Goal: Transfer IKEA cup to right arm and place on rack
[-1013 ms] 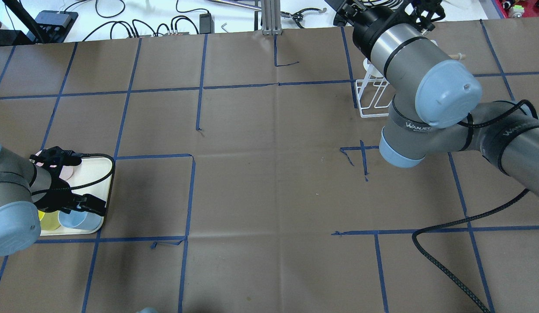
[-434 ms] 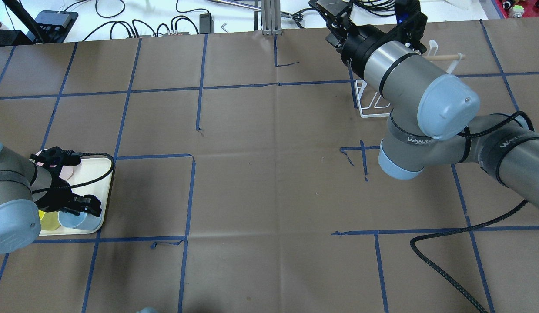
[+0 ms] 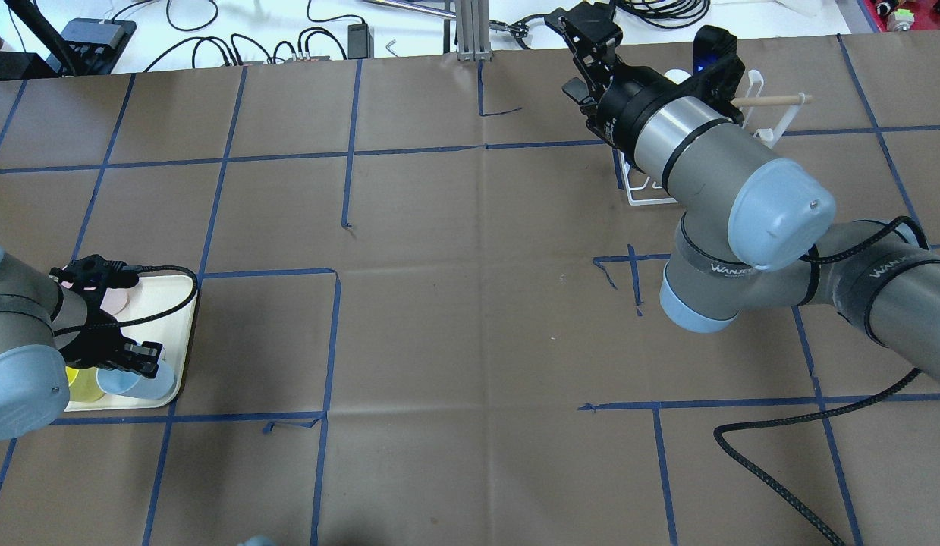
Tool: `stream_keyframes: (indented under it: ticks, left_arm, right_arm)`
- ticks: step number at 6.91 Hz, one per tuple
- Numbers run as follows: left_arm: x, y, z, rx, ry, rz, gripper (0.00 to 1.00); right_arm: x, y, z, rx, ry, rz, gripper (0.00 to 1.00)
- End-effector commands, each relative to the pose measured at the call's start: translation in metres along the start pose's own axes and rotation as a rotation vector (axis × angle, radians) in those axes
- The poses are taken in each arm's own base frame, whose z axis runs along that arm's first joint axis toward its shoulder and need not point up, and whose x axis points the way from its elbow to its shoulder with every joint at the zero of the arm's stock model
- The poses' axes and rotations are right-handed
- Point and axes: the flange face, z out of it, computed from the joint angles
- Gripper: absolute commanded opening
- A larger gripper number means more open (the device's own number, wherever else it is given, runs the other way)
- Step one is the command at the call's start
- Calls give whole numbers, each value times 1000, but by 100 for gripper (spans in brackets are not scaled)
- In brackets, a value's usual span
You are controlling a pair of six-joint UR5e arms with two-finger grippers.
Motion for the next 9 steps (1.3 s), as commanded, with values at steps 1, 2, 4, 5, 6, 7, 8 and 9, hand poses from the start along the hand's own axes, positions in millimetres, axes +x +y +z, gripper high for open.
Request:
stream_keyframes:
  ticks: [1,2,4,5,6,7,8,9]
  left_arm:
    - [-13,-10,-23,15,-48,-3,0]
    - [-16,-18,-46,52,-70,0,0]
    - [-34,-58,-131,88,-49,-5,0]
    - [-38,-72,-174,108,-36,14,0]
    - [-45,-85,-202,135,-37,27,0]
    - [-47,-102,-226,202,12,51,0]
    - [-41,-126,-247,274,52,85,0]
    - [-26,-149,-264,355,123,127,0]
  right_arm:
    - [-1,0,-1,1,-5,18,100]
    - [-1,0,-2,2,-8,92,100]
    - [-2,1,-2,3,-11,102,100]
    - [-2,1,-2,3,-11,103,100]
    - [0,1,-2,2,-8,105,100]
    - [0,1,-2,1,-5,106,100]
    - [0,1,-2,3,-5,109,100]
    - [0,1,-2,3,-5,124,100]
